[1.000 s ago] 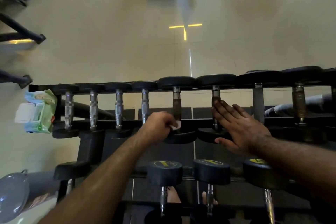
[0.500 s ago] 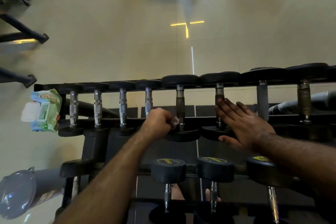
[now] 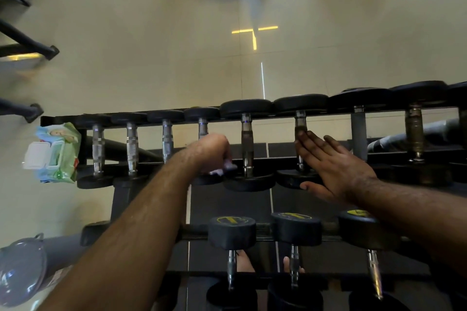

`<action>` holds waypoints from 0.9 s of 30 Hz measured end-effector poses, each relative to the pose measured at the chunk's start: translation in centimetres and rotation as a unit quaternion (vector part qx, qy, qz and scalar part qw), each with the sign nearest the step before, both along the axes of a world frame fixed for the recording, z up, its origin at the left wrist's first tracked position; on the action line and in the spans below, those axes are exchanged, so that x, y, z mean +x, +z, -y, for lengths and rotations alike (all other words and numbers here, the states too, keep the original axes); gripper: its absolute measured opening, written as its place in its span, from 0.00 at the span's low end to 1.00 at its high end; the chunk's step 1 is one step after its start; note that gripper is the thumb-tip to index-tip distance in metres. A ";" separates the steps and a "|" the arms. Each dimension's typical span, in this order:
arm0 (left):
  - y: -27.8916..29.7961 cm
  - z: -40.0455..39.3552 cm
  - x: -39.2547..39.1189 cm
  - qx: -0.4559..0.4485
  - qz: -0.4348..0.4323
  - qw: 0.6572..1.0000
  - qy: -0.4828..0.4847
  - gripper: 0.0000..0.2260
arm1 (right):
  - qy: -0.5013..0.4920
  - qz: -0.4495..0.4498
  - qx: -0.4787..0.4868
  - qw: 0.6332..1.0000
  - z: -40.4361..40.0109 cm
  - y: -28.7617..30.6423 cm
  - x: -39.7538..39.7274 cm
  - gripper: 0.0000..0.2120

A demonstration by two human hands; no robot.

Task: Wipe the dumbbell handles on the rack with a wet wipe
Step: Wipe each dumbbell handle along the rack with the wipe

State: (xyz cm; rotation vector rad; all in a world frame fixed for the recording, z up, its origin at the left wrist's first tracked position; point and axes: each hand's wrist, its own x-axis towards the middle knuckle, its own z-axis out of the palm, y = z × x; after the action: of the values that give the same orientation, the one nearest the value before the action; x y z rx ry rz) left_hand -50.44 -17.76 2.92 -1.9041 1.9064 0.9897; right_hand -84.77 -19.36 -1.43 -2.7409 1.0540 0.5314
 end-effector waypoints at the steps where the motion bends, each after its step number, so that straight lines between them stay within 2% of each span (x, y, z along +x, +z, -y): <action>1: -0.2 0.1 -0.7 -0.022 0.010 1.000 0.019 0.03 | -0.001 0.003 -0.002 1.000 0.0 0.0 0.0 0.48; 3: -1.1 -0.3 -2.7 -0.014 0.035 0.999 0.019 0.05 | -0.003 0.007 -0.012 1.000 -0.1 0.0 0.0 0.48; 5: -1.4 -0.8 -3.6 0.024 0.048 0.998 -0.026 0.07 | -0.003 0.011 -0.004 1.000 0.1 -0.1 0.0 0.49; 10: 2.5 0.4 -1.0 0.067 -0.105 0.992 0.004 0.07 | -0.010 0.004 0.003 1.000 0.1 0.0 0.1 0.49; 11: 3.0 0.9 -1.0 0.029 -0.136 0.990 0.034 0.06 | -0.011 -0.005 0.006 1.000 0.1 0.1 0.1 0.49; 13: 2.9 1.5 -2.1 -0.150 -0.155 0.971 0.100 0.04 | -0.013 -0.005 0.003 1.000 0.0 0.1 0.2 0.49; 15: 1.3 1.4 -3.6 -0.332 -0.092 0.934 0.097 0.04 | -0.012 -0.005 0.004 1.000 0.1 0.3 0.3 0.49; 17: -0.8 0.2 -4.9 -0.375 -0.008 0.926 0.037 0.06 | -0.011 -0.009 0.005 1.000 0.0 0.4 0.4 0.49; 20: -2.0 -1.9 -5.3 -0.307 0.037 0.950 -0.042 0.09 | -0.011 -0.015 0.008 1.000 0.1 0.5 0.4 0.49; 22: -1.0 -2.7 -5.4 -0.189 0.028 0.979 -0.069 0.07 | -0.010 -0.008 0.007 1.000 0.1 0.6 0.5 0.50; 24: 0.6 -2.9 -5.5 -0.092 0.007 0.995 -0.046 0.06 | -0.014 -0.007 0.016 1.000 0.0 0.6 0.7 0.50; 27: 3.0 -3.6 -6.2 -0.148 -0.047 0.987 0.053 0.08 | -0.024 0.018 0.042 0.999 -0.1 0.8 0.5 0.50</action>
State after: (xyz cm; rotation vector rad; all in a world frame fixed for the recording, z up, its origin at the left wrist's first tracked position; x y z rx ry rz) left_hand -56.65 -14.19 5.96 -2.1756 2.1264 0.8785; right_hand -84.23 -19.22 -0.64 -2.6367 1.0609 0.5056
